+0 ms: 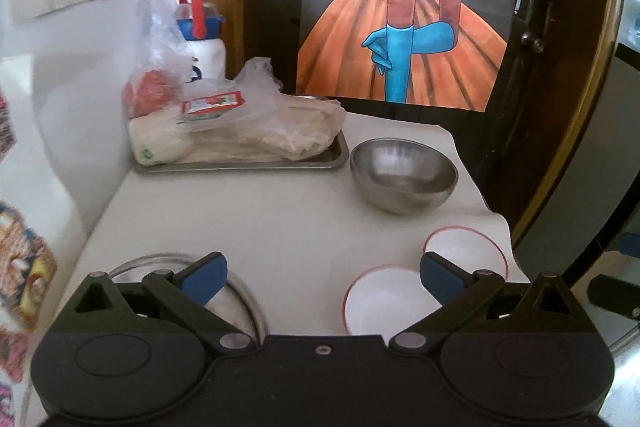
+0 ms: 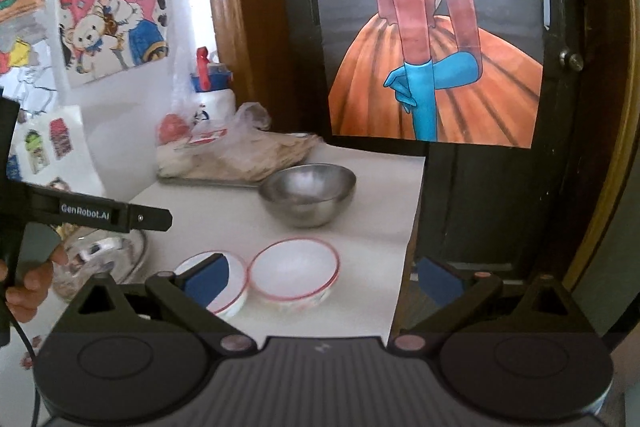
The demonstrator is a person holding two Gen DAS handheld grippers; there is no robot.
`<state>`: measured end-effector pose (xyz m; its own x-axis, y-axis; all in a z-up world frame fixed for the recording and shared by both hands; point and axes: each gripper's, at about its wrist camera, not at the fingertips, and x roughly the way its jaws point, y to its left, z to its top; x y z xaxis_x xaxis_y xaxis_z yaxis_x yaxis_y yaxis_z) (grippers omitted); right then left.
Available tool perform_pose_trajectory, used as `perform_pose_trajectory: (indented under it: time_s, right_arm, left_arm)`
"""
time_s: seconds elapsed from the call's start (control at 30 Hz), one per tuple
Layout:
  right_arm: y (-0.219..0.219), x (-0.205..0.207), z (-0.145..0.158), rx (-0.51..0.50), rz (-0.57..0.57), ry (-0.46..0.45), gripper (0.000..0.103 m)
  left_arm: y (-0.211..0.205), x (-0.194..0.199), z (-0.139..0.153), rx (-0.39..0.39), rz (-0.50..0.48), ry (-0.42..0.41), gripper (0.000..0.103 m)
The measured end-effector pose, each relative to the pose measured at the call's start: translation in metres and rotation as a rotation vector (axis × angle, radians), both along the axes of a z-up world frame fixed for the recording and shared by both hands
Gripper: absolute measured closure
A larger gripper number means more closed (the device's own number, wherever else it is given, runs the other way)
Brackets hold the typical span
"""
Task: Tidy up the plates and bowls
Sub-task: 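Move both grippers toward the steel mixing bowl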
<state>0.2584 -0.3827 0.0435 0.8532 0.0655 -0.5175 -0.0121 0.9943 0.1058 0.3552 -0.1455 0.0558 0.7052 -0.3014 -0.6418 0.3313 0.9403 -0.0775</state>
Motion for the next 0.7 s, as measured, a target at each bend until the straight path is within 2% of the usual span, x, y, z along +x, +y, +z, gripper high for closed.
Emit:
perform_pose_trajectory:
  time_s: [0.23, 0.33, 0.47, 0.57, 0.7]
  right_arm:
    - [-0.010, 0.060, -0.021, -0.009, -0.001, -0.007, 0.000]
    - [-0.014, 0.089, -0.031, -0.005, -0.014, 0.001, 0.000]
    - [-0.025, 0.123, -0.044, 0.059, -0.030, 0.021, 0.000]
    - [-0.033, 0.141, -0.051, 0.101, -0.042, 0.028, 0.000]
    - [-0.036, 0.155, -0.057, 0.105, -0.055, 0.030, 0.000]
  left_arm:
    - [-0.016, 0.057, -0.009, 0.011, 0.022, 0.001, 0.001]
    - [-0.021, 0.085, -0.017, -0.004, 0.035, 0.037, 0.001]
    - [-0.024, 0.116, -0.029, -0.017, 0.062, 0.087, 0.001]
    - [-0.028, 0.129, -0.034, -0.028, 0.066, 0.103, 0.001]
    - [-0.034, 0.139, -0.038, -0.066, 0.053, 0.109, 0.001]
